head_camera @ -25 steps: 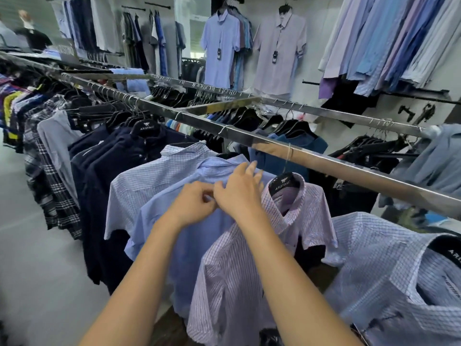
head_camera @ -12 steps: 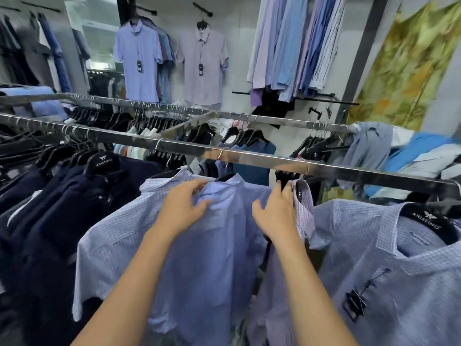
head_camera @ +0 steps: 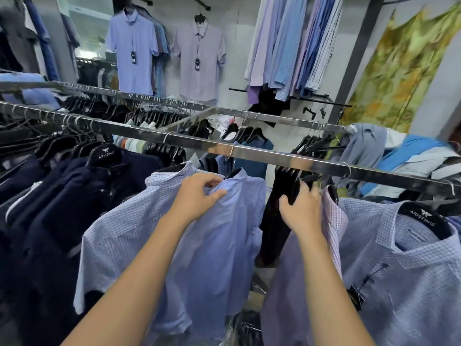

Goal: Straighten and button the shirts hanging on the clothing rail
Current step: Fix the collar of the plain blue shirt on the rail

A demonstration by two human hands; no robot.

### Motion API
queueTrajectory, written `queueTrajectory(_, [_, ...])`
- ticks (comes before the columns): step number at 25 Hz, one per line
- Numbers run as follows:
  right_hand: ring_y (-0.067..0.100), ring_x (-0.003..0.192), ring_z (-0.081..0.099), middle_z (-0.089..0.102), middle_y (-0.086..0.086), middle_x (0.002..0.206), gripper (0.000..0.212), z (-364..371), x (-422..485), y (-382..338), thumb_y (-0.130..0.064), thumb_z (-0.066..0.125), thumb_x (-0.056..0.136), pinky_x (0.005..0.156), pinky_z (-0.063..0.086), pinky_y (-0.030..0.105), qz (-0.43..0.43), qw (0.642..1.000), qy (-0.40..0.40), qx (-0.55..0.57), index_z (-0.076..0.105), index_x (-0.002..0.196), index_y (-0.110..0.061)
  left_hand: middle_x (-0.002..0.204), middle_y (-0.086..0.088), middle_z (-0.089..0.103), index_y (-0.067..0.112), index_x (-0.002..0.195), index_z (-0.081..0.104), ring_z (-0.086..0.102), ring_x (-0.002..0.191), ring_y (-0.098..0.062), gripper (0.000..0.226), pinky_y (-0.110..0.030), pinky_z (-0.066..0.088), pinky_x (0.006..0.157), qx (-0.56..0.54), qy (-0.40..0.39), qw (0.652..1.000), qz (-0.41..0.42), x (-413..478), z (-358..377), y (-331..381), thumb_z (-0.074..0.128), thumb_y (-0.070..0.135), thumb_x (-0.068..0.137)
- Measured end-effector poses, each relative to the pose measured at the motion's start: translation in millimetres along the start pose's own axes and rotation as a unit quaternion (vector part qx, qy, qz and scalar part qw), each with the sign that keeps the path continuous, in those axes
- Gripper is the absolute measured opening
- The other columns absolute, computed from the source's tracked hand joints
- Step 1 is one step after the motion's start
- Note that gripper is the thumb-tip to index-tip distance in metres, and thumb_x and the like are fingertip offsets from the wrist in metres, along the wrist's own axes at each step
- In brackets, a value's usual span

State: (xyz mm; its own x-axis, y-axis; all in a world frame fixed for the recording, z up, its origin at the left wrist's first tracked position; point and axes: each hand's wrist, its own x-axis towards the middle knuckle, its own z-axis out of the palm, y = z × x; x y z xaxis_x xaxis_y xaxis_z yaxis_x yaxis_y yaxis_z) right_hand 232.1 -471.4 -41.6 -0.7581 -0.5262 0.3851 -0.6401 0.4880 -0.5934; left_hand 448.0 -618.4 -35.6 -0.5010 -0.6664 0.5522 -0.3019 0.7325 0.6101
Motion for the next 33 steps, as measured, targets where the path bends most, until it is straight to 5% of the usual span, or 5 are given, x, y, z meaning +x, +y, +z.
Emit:
queueTrajectory(5, [0.028, 0.095, 0.067, 0.073, 0.013, 0.101, 0.044, 14.8, 4.5, -47.3, -0.044, 0.053, 0.096, 0.084, 0.052, 0.036, -0.005, 0.985, -0.081, 0.155, 0.073, 0.100, -0.005, 0.086, 0.014, 0.068, 0.033, 0.092, 0.070, 0.063, 0.084, -0.001, 0.017, -0.018, 0.050, 0.077, 0.006, -0.029, 0.999, 0.030, 5.0, 3.2, 8.3, 0.080, 0.025, 0.080])
queueTrajectory(8, [0.025, 0.073, 0.072, 0.076, 0.011, 0.082, 0.045, 24.5, 6.7, -81.8, -0.043, 0.066, 0.093, 0.078, 0.061, 0.036, 0.138, 0.899, -0.202, 0.364, 0.074, 0.087, 0.000, 0.084, 0.012, 0.067, 0.025, 0.089, 0.071, 0.062, 0.081, -0.005, 0.014, -0.021, 0.049, 0.075, 0.015, -0.038, 0.997, 0.062, 4.7, 3.8, 12.6, 0.079, 0.018, 0.080])
queueTrajectory(21, [0.014, 0.075, 0.074, 0.076, 0.006, 0.080, 0.014, 54.6, 2.3, -83.7, -0.010, 0.052, 0.104, 0.071, 0.060, 0.024, 0.286, 0.585, -0.400, 0.646, 0.064, 0.098, -0.006, 0.086, 0.012, 0.052, 0.022, 0.089, 0.055, 0.053, 0.075, -0.012, 0.021, -0.031, 0.047, 0.067, 0.045, 0.057, 0.996, 0.049, -13.6, 10.0, 0.5, 0.064, 0.017, 0.070])
queueTrajectory(25, [0.015, 0.088, 0.066, 0.074, 0.002, 0.088, 0.018, 59.6, 6.0, -79.6, -0.020, 0.050, 0.105, 0.072, 0.052, 0.026, 0.290, 0.630, -0.397, 0.601, 0.065, 0.103, -0.009, 0.084, 0.011, 0.064, 0.023, 0.094, 0.066, 0.052, 0.064, -0.007, 0.023, -0.024, 0.044, 0.065, -0.079, 0.010, 0.994, -0.080, -18.7, 1.4, -19.0, 0.069, 0.041, 0.081])
queueTrajectory(33, [0.018, 0.093, 0.065, 0.056, -0.004, 0.105, 0.068, 50.5, 8.8, -87.2, -0.047, 0.083, 0.072, 0.082, 0.059, 0.041, 0.122, 0.878, -0.298, 0.354, 0.042, 0.123, -0.026, 0.062, 0.004, 0.052, 0.008, 0.079, 0.067, 0.043, 0.059, -0.010, 0.024, -0.023, 0.036, 0.056, -0.161, -0.130, 0.975, -0.079, -13.1, 7.8, 1.8, 0.072, 0.028, 0.090])
